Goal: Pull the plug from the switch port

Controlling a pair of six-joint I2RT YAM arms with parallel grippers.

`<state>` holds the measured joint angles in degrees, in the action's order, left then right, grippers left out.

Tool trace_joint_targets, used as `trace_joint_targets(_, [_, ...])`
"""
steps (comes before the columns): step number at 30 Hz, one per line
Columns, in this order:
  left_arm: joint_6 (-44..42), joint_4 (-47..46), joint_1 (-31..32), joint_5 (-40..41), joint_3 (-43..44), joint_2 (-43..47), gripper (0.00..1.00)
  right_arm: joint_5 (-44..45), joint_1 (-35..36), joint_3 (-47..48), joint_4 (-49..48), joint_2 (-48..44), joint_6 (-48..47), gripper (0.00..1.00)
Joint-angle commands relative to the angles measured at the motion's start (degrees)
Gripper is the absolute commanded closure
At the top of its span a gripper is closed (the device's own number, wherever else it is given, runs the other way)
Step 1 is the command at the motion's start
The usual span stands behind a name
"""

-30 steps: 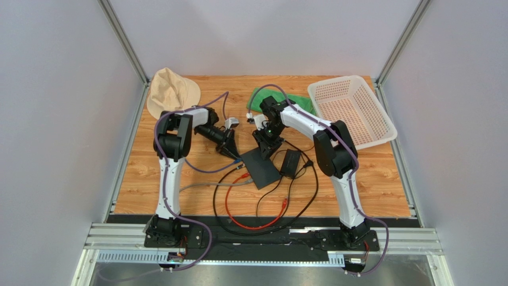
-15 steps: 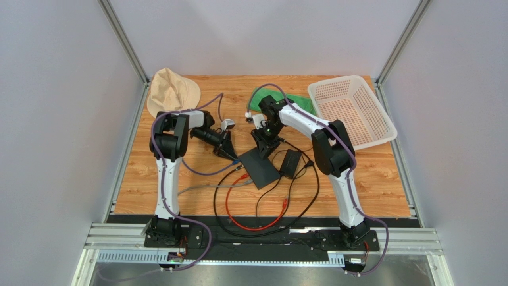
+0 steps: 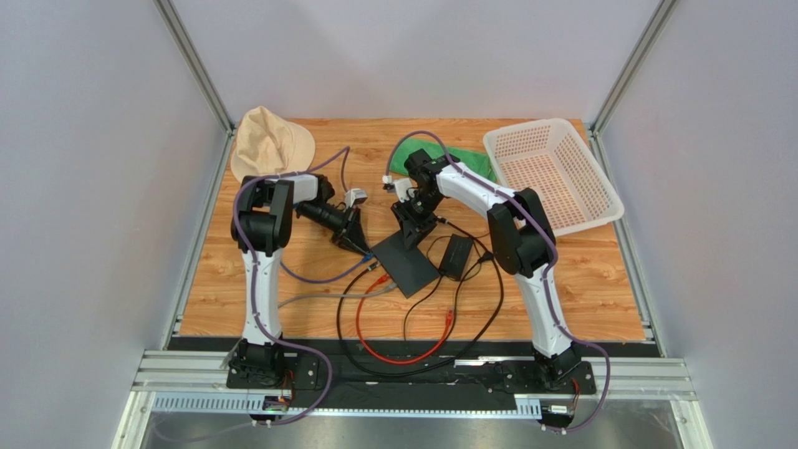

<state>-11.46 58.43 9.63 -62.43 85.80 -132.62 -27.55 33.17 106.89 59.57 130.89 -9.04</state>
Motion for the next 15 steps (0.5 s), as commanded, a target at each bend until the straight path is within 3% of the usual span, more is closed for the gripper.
trace_joint_targets(1, [-3.5,0.6,0.6,2.8,2.6,1.1,0.74,10.0,1.0,-1.0,-9.0,5.7,-3.1,0.63])
trace_joint_targets(8, [-9.7,8.4,2.4,1.8,6.9,-1.8,0.64,10.3,1.0,-1.2,-9.1,5.3,-3.7,0.63])
trace_joint_targets(15, [-8.1,4.9,3.8,4.2,3.2,-1.1,0.63,10.4,1.1,-1.2,-9.0,4.9,-3.6,0.63])
